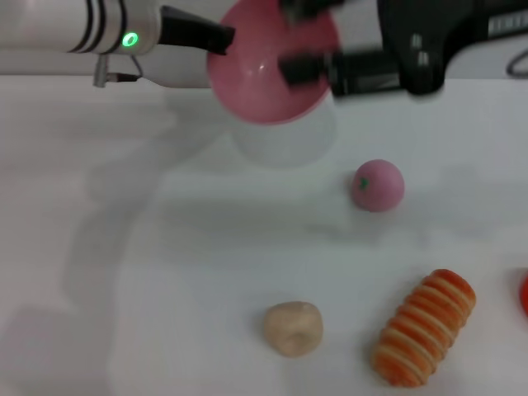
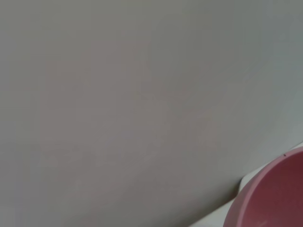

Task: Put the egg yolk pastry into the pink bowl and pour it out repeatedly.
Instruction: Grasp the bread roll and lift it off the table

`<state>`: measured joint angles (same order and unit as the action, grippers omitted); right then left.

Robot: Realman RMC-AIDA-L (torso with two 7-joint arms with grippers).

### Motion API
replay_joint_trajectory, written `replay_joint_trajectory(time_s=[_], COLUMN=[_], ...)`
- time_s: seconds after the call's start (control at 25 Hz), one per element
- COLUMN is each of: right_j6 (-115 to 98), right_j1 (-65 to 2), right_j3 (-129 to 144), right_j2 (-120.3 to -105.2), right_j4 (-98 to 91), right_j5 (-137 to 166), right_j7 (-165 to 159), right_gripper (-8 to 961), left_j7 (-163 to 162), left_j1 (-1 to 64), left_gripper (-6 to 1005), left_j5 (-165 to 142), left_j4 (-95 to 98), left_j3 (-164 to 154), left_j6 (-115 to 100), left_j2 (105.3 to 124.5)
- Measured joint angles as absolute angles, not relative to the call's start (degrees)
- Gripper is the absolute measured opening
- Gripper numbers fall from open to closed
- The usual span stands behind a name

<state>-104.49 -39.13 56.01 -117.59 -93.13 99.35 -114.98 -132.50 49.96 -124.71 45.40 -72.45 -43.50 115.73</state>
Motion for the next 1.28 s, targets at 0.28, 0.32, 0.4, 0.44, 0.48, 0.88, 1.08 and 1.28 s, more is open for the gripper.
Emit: replay_joint_trajectory(time_s=[0.28,0.32,0.4,0.44,0.48,0.88,1.08,1.28], right_j6=[-110.0,-109.4,-107.7,-106.7,-105.9,-100.0,-94.1,-89.5], right_j1=[-45.6,-46.4,-47.9,-48.6,-49.3,-55.2,-56.3,-57.2], right_j3=[62.9,63.6,65.0,65.8,66.4,72.7,78.3,80.3], right_j2=[-117.93,-118.21,-118.43,-118.45,-118.45,-118.47,-118.73,-118.93], right_j4=[-82.8,-80.2,-74.7,-71.8,-68.9,-48.1,-42.4,-38.1], right_j5=[114.4,116.4,119.7,121.0,121.9,127.8,128.0,128.1], right_j7=[-119.4,-119.4,-119.4,-119.4,-119.5,-119.4,-119.6,-119.9], right_gripper=[477,476,476,476,476,476,475,475], left_j7=[-136.7,-136.9,-137.4,-137.6,-137.6,-138.1,-137.8,-137.6], left_j1=[47.9,47.7,47.1,46.8,46.7,46.2,45.9,45.4], left_gripper=[114,114,114,115,115,115,116,116], left_j5=[-126.6,-126.6,-126.7,-126.7,-126.7,-126.7,-126.7,-126.7], left_j4=[45.6,45.6,45.6,45.6,45.7,46.0,46.0,46.4], left_j3=[-70.1,-70.1,-70.0,-69.9,-69.9,-69.7,-69.7,-69.7], left_j6=[-50.6,-50.7,-51.0,-51.1,-51.1,-51.5,-51.3,-51.6], left_j2=[113.52,113.38,113.03,112.90,112.87,112.49,112.66,113.08])
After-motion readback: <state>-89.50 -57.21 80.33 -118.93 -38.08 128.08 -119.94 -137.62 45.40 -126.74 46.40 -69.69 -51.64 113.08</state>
